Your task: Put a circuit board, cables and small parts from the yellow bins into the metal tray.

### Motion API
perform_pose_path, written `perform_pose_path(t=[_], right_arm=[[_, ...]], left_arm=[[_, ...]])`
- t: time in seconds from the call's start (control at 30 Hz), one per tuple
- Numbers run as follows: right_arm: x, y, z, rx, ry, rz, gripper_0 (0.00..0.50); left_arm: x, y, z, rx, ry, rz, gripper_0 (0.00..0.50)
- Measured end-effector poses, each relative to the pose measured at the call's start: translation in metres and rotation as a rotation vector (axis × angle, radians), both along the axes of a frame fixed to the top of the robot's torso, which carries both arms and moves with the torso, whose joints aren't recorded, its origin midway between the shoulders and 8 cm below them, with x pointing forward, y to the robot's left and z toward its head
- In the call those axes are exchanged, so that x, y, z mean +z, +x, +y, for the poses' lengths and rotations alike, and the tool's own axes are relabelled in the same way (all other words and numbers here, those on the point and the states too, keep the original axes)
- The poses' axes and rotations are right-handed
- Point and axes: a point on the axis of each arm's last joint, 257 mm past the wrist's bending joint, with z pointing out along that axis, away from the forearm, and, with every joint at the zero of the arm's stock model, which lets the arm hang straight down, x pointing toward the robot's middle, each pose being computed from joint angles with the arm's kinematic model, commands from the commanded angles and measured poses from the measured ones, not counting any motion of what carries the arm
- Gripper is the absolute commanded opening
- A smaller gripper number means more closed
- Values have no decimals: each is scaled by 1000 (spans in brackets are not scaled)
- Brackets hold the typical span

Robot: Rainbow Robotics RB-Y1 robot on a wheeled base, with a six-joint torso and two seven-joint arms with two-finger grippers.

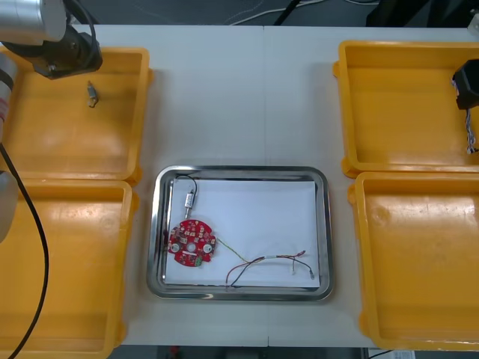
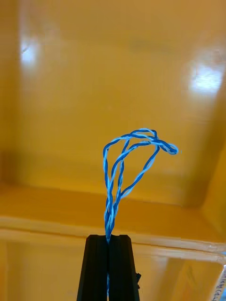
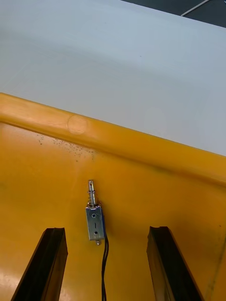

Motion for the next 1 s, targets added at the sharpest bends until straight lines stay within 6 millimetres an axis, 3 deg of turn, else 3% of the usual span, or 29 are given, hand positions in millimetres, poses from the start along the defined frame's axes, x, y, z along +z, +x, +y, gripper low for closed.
perform_pose_path(t=[0.27,0.53,0.77,1.0], right_arm=[[2,-28,48,258,-43,-32,0],[-10,-64,86,489,-100,-61,0],[-19,-77,110,671,-218,-71,0],[-44,-83,149,801,-309,-71,0]], left_arm=[[-12,7,12,-24,70,-6,500],[-19,13,16,-33,82,-26,500],[-26,15,19,-27,79,-31,500],[-33,17,15,-31,72,-34,491]])
